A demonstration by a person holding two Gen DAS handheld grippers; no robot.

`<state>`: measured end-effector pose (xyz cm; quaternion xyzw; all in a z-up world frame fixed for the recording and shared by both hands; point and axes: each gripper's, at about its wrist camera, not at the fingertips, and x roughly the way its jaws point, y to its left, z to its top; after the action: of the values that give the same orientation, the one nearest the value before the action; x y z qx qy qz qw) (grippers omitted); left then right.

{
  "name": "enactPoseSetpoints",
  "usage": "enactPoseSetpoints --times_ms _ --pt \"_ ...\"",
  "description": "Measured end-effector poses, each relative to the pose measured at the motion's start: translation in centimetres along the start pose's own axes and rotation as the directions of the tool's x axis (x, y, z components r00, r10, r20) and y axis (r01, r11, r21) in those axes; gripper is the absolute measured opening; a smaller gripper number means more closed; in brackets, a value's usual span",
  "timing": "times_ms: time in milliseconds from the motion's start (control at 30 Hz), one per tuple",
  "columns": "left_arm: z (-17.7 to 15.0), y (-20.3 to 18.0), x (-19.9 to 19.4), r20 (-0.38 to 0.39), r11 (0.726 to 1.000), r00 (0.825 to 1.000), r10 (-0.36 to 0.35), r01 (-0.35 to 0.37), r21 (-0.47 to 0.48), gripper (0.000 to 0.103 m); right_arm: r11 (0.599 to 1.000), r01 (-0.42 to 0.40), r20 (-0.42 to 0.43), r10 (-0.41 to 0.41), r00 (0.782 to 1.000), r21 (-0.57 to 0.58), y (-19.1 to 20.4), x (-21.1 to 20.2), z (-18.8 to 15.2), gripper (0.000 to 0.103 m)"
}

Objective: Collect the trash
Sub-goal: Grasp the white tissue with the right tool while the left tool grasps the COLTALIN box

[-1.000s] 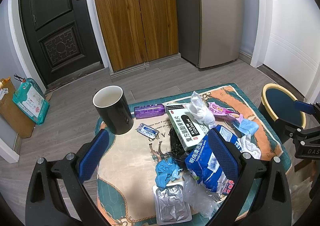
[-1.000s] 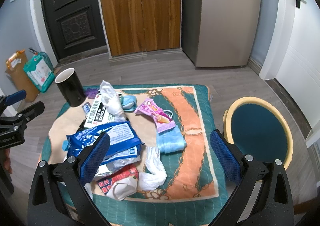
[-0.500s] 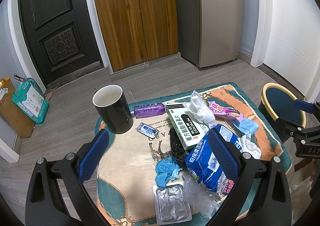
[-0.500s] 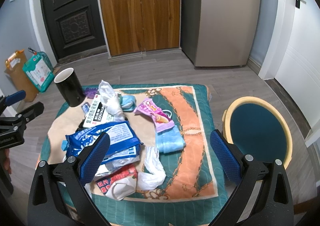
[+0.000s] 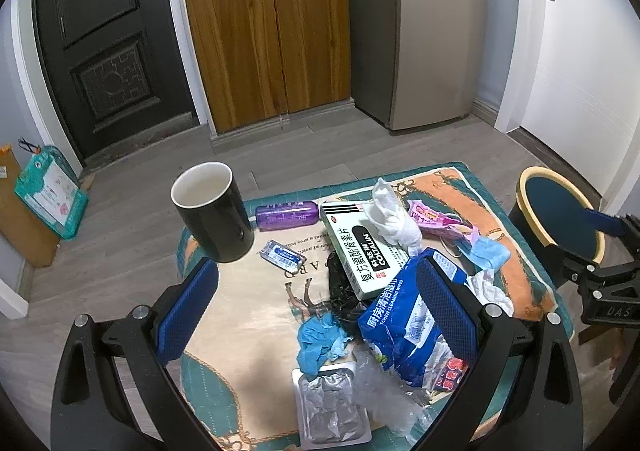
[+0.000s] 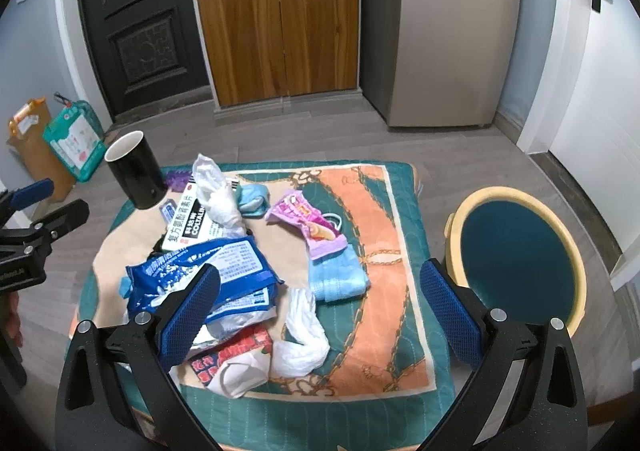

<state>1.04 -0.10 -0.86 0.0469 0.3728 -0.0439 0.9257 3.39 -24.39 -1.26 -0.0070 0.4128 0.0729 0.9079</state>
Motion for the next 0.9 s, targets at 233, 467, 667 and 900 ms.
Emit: enactPoseSetpoints --times_ms 233,467,667,900 --pt "0.6 0.9 1.5 0.012 1.0 1.0 -0.015 0.015 -0.014 0.097 1.0 -0.018 -0.049 0.018 0.999 0.006 -0.8 2.2 1.1 0.099" --pt "1.2 2.6 4.3 0.017 0.998 0.998 0.062 -0.062 0.014 0.097 0.988 -0.14 -0.081 0.144 0.986 0.057 -0.1 6.4 3.9 0.099" --pt "1.0 4.3 6.5 -0.021 0.998 0.998 0.066 -0.066 -0.001 0.097 0.961 -0.276 -0.124 0.277 0.953 0.02 3.8 11.6 4.7 0.097" --pt "1.2 5.2 8.1 -0.04 0.998 0.998 0.054 -0.055 -0.023 0.097 0.938 -0.346 -0.164 0.34 0.926 -0.014 7.1 14.1 5.4 0.07"
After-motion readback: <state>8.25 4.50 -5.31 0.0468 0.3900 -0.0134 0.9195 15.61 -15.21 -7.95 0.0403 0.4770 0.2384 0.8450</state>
